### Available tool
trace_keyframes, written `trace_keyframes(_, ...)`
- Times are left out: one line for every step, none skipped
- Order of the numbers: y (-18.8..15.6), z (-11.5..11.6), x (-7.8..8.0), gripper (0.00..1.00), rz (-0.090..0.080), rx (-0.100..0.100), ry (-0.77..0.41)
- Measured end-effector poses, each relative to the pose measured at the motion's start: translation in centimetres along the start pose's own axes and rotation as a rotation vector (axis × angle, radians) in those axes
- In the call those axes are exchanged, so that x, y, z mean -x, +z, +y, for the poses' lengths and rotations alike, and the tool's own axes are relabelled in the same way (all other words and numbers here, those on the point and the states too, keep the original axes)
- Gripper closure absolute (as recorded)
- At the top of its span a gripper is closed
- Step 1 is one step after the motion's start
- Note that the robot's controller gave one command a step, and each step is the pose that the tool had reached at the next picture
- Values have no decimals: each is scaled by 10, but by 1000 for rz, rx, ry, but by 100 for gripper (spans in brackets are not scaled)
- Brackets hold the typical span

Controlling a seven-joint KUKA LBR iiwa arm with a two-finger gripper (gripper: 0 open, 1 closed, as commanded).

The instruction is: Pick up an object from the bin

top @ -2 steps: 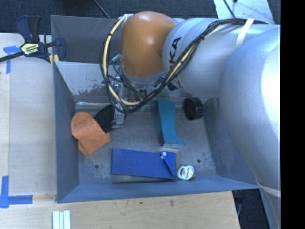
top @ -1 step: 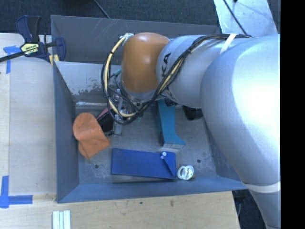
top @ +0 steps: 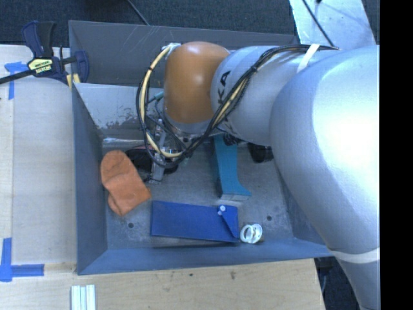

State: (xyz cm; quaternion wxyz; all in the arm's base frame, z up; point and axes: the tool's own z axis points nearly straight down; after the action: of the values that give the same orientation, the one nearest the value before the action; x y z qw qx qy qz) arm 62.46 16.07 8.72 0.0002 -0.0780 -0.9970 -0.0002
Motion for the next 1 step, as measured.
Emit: trace_keyframes(-9, -3, -27, 0, -3, 0, -321)
